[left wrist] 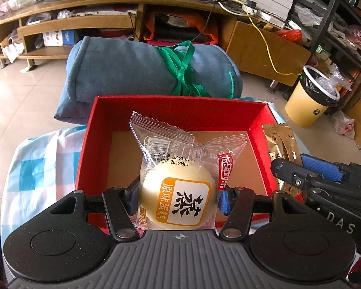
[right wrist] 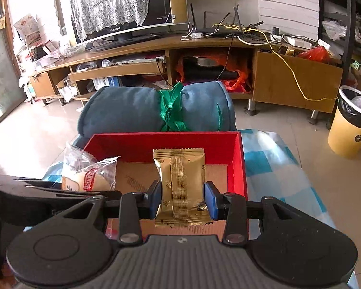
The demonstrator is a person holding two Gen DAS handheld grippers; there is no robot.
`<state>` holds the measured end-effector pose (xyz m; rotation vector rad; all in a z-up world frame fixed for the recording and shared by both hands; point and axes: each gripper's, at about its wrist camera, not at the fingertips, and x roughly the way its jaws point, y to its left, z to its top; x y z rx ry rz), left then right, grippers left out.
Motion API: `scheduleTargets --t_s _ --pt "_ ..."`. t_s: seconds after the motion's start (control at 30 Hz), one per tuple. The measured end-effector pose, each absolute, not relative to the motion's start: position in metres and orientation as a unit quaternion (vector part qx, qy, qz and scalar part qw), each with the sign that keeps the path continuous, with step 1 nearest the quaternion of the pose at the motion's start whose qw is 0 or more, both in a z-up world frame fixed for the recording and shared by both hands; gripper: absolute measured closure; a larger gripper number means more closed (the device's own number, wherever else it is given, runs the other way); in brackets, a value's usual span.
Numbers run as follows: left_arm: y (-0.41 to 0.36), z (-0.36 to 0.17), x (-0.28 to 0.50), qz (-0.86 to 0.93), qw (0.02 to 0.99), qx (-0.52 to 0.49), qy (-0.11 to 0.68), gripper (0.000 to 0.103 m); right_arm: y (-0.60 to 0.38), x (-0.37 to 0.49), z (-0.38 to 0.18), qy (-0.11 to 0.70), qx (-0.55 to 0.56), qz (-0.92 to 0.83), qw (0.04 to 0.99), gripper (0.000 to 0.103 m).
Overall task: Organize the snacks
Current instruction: 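Carry the gold packet and the white bun over the red box with both tools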
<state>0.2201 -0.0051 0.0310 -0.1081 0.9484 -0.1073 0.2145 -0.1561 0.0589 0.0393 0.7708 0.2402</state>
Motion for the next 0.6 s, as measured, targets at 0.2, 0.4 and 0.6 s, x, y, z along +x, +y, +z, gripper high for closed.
scheduleTargets --t_s 0.2,0.4,0.6 --pt "-0.004 0.022 0.232 -0.037 0.885 -0.044 0.463 0.037 -0.152 0.233 0.043 0.390 0.008 0.113 0.914 0.069" --pt "-0.005 0.014 0.243 -0.030 0.882 -0.038 0.469 0.037 -0.144 0.243 0.033 0.400 -0.005 0.115 0.909 0.068" --pt "-0.005 0.001 0.249 -0.023 0.874 -0.032 0.485 0.038 -0.140 0.254 0.019 0.415 -0.014 0.116 0.902 0.068"
